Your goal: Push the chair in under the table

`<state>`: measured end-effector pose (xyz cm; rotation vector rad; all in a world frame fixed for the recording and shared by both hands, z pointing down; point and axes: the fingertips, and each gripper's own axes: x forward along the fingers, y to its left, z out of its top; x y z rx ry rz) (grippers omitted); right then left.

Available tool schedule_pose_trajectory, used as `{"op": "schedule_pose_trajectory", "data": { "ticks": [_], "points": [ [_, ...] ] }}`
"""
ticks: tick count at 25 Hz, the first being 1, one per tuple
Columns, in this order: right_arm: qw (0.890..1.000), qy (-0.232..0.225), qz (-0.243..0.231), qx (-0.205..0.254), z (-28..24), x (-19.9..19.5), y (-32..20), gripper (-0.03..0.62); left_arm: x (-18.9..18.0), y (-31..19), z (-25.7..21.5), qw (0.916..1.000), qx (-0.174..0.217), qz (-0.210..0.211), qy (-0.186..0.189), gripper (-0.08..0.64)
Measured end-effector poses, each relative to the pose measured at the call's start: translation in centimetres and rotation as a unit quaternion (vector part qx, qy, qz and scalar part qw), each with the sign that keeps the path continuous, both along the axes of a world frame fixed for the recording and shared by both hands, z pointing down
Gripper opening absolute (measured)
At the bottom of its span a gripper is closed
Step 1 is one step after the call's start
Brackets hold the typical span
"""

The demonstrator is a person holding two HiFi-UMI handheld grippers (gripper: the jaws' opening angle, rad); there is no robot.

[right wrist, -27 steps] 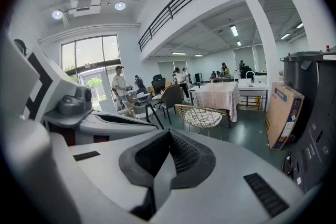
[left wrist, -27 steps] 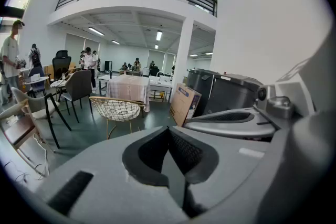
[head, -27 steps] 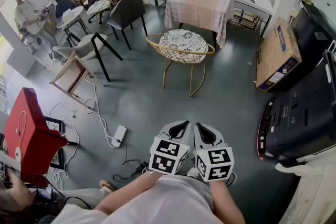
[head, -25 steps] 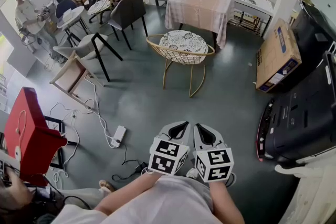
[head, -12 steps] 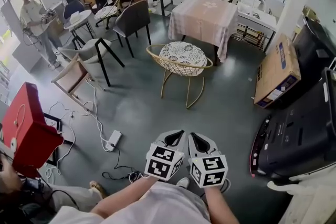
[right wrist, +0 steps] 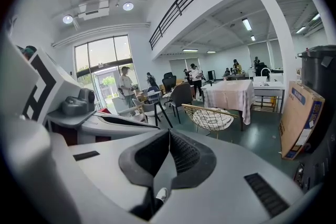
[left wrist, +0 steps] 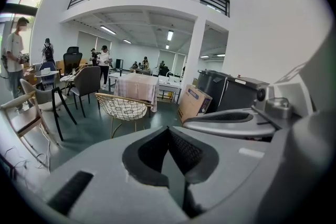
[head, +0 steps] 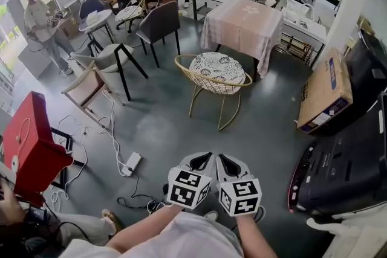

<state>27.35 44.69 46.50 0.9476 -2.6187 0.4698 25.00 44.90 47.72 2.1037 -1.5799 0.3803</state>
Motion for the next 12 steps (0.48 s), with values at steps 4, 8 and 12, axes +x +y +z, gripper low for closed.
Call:
{"op": "schedule_pose_trajectory", "data": {
  "ticks": [4, 8, 12],
  "points": [
    [1.0, 0.01, 0.004, -0.005, 0.5, -2.6, -2.6, 0.005, -2.7, -2.6, 0.5, 1.0, -0.004, 0.001, 0.009, 0.003],
    [1.0, 0.018, 0.006, -0.005, 1.2, -6.0, -5.1, 0.005, -6.0, -5.7, 1.1, 0.9998, -0.006, 0.012, 0.014, 0.003],
    [1.0, 0.022, 0.01, -0.014, 1.7, -10.1, -7.6, 0.005, -10.1, -8.3, 1.2, 0.9995, -0.012, 0.022, 0.02, 0.003]
  ]
}}
